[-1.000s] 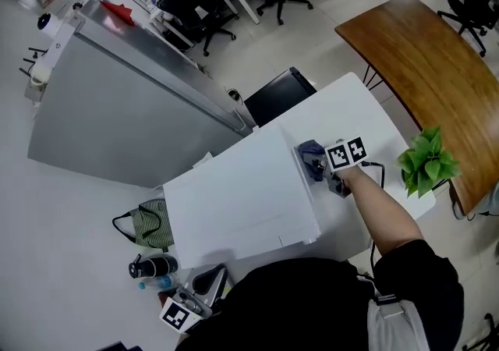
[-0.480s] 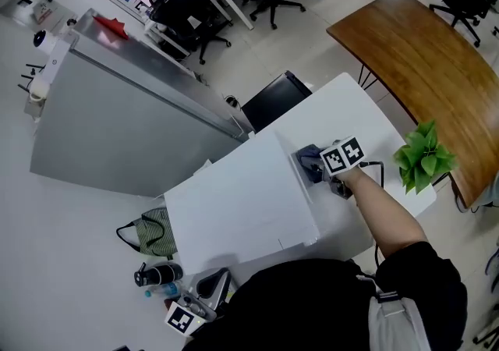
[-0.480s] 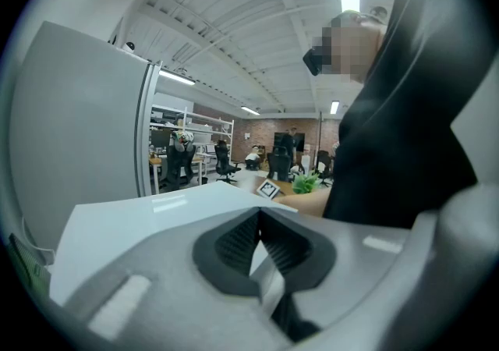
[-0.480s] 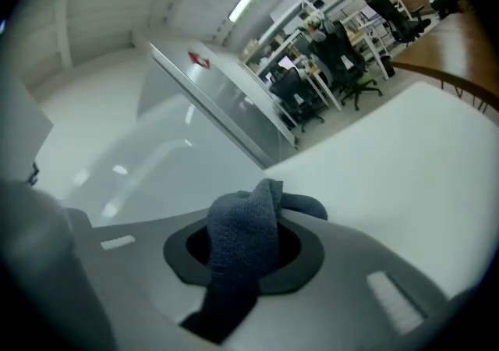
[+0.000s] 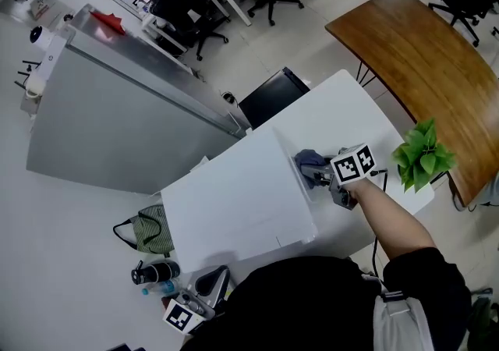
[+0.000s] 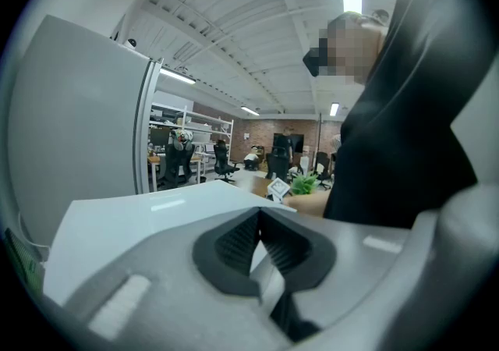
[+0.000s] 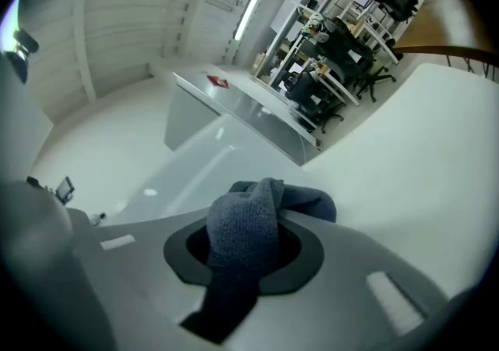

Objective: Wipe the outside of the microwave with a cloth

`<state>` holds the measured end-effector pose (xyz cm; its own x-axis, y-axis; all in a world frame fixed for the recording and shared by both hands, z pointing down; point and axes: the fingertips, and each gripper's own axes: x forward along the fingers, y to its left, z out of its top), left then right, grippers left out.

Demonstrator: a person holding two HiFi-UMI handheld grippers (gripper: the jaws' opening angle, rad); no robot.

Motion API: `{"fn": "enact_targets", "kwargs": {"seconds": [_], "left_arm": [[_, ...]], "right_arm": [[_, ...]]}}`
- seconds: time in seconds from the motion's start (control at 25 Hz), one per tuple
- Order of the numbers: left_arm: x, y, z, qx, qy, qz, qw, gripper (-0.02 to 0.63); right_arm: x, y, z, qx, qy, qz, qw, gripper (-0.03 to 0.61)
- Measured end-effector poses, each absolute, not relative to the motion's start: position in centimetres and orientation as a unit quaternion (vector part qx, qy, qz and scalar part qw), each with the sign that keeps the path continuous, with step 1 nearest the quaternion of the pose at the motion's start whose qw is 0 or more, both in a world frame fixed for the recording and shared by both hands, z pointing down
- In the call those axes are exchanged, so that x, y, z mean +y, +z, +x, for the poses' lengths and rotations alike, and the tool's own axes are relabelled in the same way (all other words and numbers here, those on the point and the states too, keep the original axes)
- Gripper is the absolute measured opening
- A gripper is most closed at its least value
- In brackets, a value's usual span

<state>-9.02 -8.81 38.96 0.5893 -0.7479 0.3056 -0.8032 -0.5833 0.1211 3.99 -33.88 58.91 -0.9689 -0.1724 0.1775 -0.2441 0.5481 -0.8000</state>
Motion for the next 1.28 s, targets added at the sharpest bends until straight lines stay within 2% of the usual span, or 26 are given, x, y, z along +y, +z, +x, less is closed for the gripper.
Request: {"fn": "enact_targets", "kwargs": {"seconds": [0.24,0.4,0.52,0.68,0.8,0.92,1.04,1.16,1.28], "left_arm": [[-8.5,38.9,-8.8,-0.441,0.115,0.882,0.121,0.003],[-8.5,38.7,-8.6,-0.438,0.115,0.884,0.118,0.003],[-8.3,38.4,-8.6,-0.440,0.114,0.883,0.116,0.003],[-8.3,38.3,-9.4,-0.449,0.108,0.879,0.119,0.003],[-8.3,38.5,-9.2,-0.445,0.107,0.881,0.118,0.003],[-8.3,38.5,-9.0,-0.442,0.104,0.883,0.118,0.003],[-8.2,38.4,-9.1,-0.441,0.101,0.884,0.117,0.003],[-8.0,38.4,-9.3,-0.443,0.098,0.883,0.118,0.003],[-8.0,38.4,-9.1,-0.441,0.097,0.885,0.118,0.003]], "right_arm": [[-34.2,71.3,3.6,-0.828,0.510,0.173,0.156,0.074],[-34.0,74.1,3.5,-0.821,0.479,0.189,0.245,0.073],[-33.9,70.0,3.9,-0.843,0.460,0.175,0.214,0.075],[-32.6,55.5,5.4,-0.891,0.438,0.109,0.048,0.075],[-30.4,48.0,5.5,-0.910,0.413,0.038,-0.015,0.075],[-29.7,47.0,4.8,-0.912,0.410,0.020,-0.025,0.075],[-30.5,50.2,4.9,-0.898,0.438,0.045,-0.014,0.075],[-30.7,56.2,4.9,-0.877,0.474,0.073,0.027,0.075],[-30.5,64.7,4.7,-0.853,0.497,0.117,0.111,0.075]]}}
